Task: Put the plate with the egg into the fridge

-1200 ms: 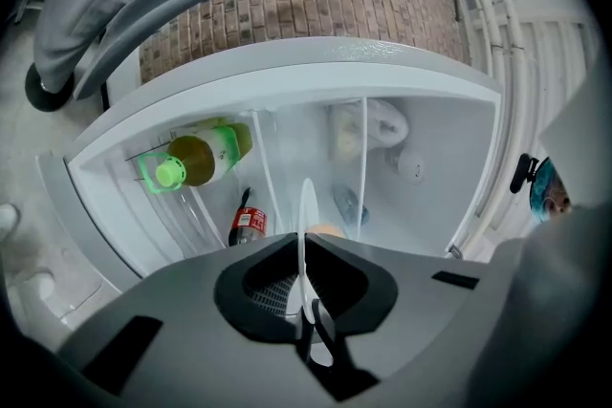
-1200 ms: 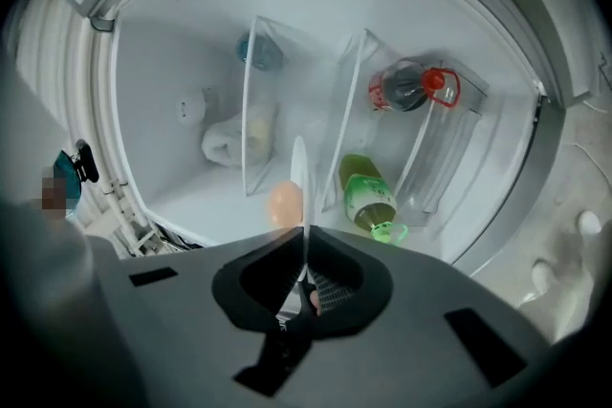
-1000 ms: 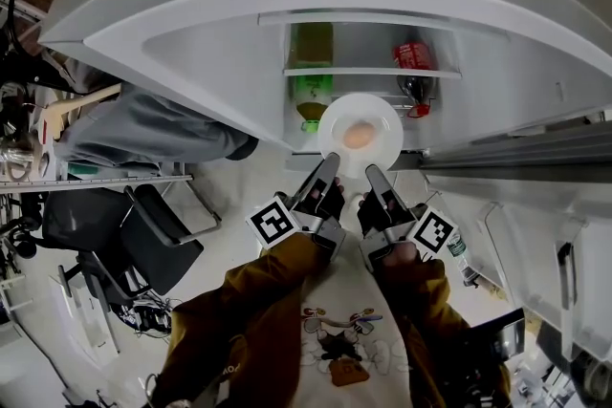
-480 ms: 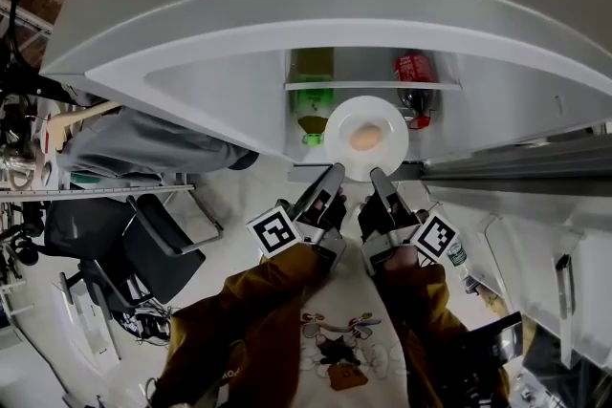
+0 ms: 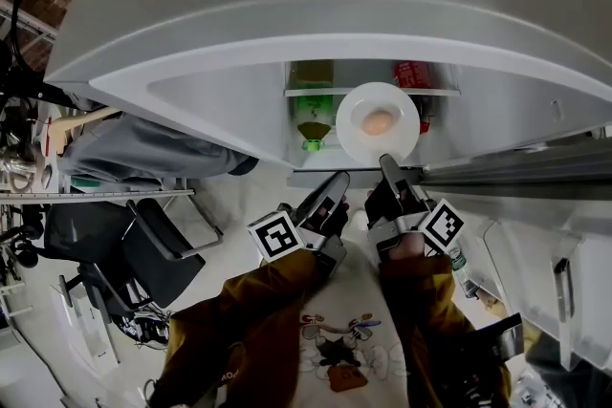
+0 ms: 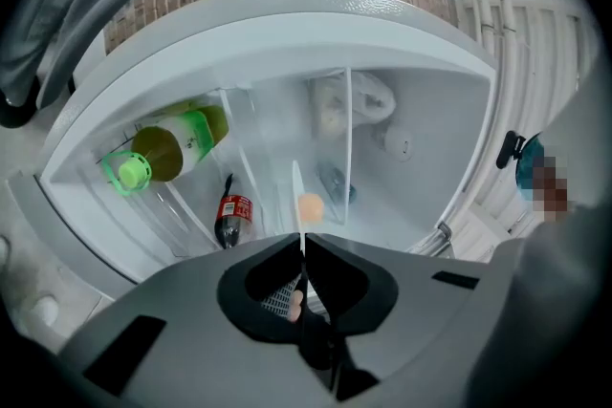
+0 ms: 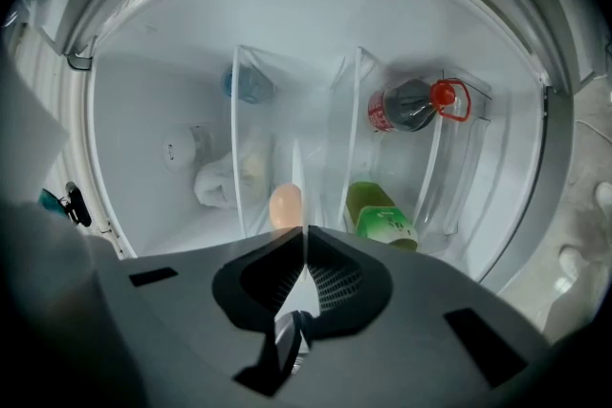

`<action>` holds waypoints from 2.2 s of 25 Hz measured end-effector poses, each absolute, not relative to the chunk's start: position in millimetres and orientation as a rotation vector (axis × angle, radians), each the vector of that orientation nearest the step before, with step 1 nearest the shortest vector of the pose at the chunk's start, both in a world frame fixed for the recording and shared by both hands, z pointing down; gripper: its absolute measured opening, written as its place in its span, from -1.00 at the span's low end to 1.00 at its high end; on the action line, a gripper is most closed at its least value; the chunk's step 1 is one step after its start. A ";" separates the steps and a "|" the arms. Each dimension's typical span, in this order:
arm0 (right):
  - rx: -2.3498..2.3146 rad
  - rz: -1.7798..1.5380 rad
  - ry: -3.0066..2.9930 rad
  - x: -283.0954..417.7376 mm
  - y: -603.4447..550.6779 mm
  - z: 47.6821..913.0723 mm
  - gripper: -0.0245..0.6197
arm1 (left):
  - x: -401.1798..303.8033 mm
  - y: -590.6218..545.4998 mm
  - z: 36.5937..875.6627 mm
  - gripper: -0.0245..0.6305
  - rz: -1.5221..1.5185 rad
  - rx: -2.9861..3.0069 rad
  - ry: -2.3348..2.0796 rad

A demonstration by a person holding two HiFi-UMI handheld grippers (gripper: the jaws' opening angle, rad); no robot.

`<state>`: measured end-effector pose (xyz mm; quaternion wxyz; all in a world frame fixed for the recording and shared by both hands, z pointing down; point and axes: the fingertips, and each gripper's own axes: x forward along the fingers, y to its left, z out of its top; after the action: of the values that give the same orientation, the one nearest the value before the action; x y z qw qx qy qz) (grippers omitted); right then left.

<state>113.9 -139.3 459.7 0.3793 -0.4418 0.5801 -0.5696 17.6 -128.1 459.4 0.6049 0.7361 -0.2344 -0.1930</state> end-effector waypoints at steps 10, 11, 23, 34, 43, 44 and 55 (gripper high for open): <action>-1.118 -1.453 1.479 119.5 -148.5 455.8 -0.86 | 21.9 -119.5 453.1 -0.91 -0.373 1.767 -0.502; -1.119 -1.454 1.479 120.2 -149.3 456.0 -0.86 | 22.3 -118.6 451.9 -0.91 -0.375 1.769 -0.493; -1.124 -1.472 1.465 129.1 -171.7 464.6 -0.86 | 34.1 -111.2 439.2 -0.91 -0.215 2.116 -0.503; -1.113 -1.483 1.458 128.0 -185.2 464.8 -0.86 | 43.0 -107.3 431.3 -0.91 -0.070 2.335 -0.531; -1.116 -1.483 1.441 130.8 -202.7 466.0 -0.86 | 43.2 -110.1 427.9 -0.91 -0.054 2.377 -0.530; -1.117 -1.485 1.437 131.6 -204.2 466.5 -0.86 | 43.3 -110.5 427.8 -0.91 -0.052 2.382 -0.532; -1.125 -1.500 1.419 133.1 -224.5 470.0 -0.86 | 38.2 -116.7 424.4 -0.91 -0.060 2.400 -0.559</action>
<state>133.1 -224.5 470.0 0.3850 -0.4418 0.5569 -0.5886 38.2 -116.7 424.4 0.3319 0.9185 -0.2138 -0.0229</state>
